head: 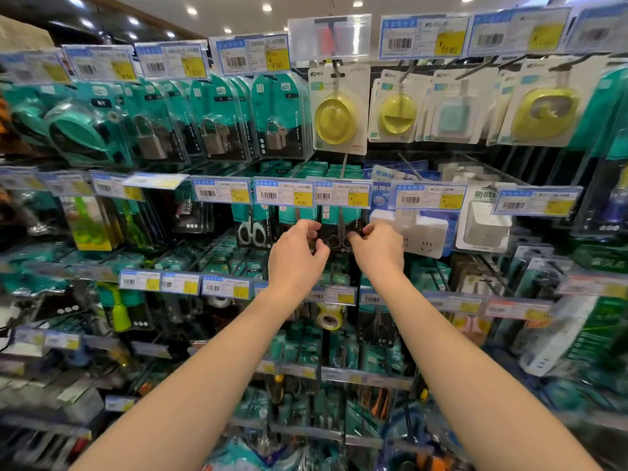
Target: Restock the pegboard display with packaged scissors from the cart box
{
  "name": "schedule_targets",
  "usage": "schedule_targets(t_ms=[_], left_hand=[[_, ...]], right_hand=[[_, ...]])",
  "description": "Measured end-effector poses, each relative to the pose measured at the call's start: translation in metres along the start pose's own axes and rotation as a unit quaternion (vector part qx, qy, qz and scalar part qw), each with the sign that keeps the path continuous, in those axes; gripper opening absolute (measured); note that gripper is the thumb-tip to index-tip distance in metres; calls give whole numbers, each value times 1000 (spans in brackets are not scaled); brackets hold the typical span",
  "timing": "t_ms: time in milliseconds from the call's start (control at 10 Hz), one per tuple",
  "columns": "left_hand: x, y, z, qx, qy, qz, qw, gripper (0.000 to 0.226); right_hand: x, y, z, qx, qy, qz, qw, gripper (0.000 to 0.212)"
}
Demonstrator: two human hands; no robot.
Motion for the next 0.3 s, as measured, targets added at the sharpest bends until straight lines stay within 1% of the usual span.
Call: schedule_targets(t_ms=[100,200,300], left_hand=[[-4,-6,0,-20,49,-70,996,34],[-9,-8,9,-7,72,-116,991,35],[-12,-5,18,6,89,-138,986,36]], right_hand=[[0,-5,12,-8,-38,43,998,32],[2,0,23,25,-89,67,993,39],[1,8,32,60,-123,89,987,43]])
Point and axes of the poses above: each hand's wrist, its own z-axis away from the middle knuckle, its own y-axis out of the palm, x = y × z, the point moved 9 cm from there along -z, towards the middle knuckle, and after that the axes turned 8 degrees about -x, right-handed, at the moved point
